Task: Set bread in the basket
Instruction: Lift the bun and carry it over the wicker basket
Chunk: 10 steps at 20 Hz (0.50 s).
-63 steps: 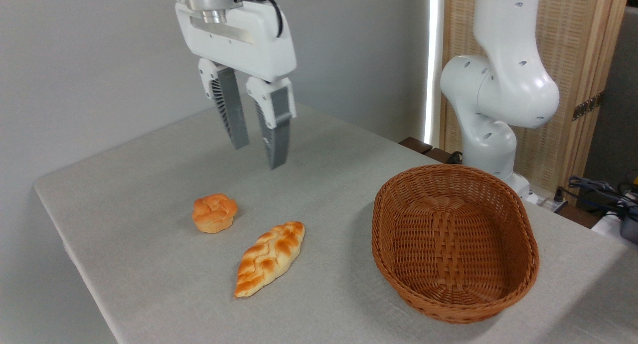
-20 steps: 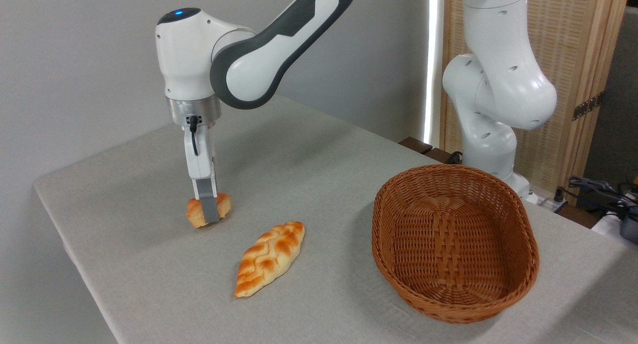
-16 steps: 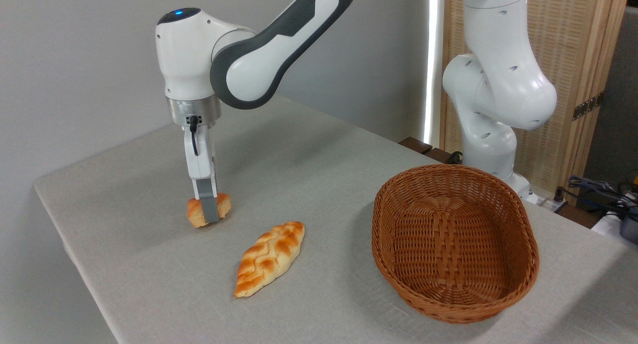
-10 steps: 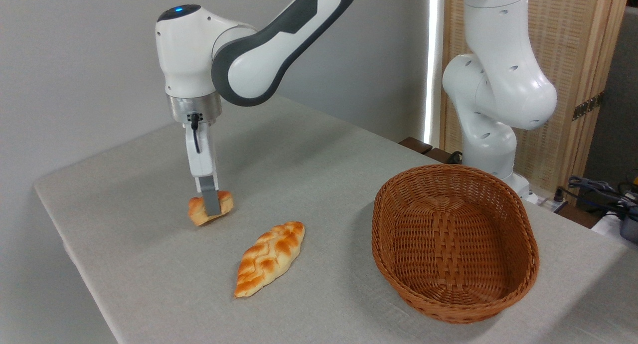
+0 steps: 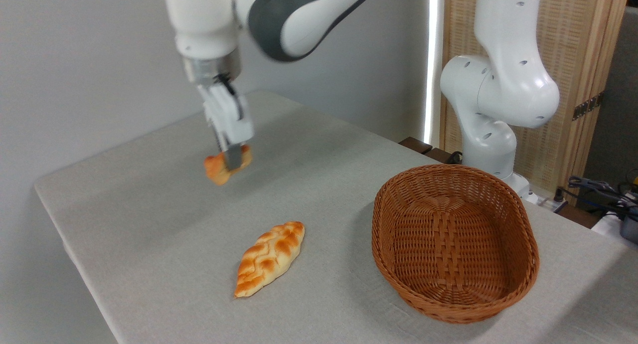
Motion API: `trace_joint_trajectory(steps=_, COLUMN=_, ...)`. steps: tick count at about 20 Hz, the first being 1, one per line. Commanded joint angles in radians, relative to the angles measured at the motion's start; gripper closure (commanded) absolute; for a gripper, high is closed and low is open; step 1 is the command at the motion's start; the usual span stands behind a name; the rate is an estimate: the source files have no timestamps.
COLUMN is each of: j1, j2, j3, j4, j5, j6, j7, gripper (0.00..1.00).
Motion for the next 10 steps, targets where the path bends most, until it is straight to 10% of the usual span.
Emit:
trace_joint_trajectory(steps=1, j1=0.001, j2=-0.111, j3=0.105, j4=-0.026, j5=-0.031, j6=-0.173, j7=0.084, gripper=0.98)
trace_joint_trajectory(steps=10, j1=0.003, j2=-0.359, j3=0.343, j4=-0.32, j5=0.072, j6=-0.294, j7=0.595, gripper=0.92)
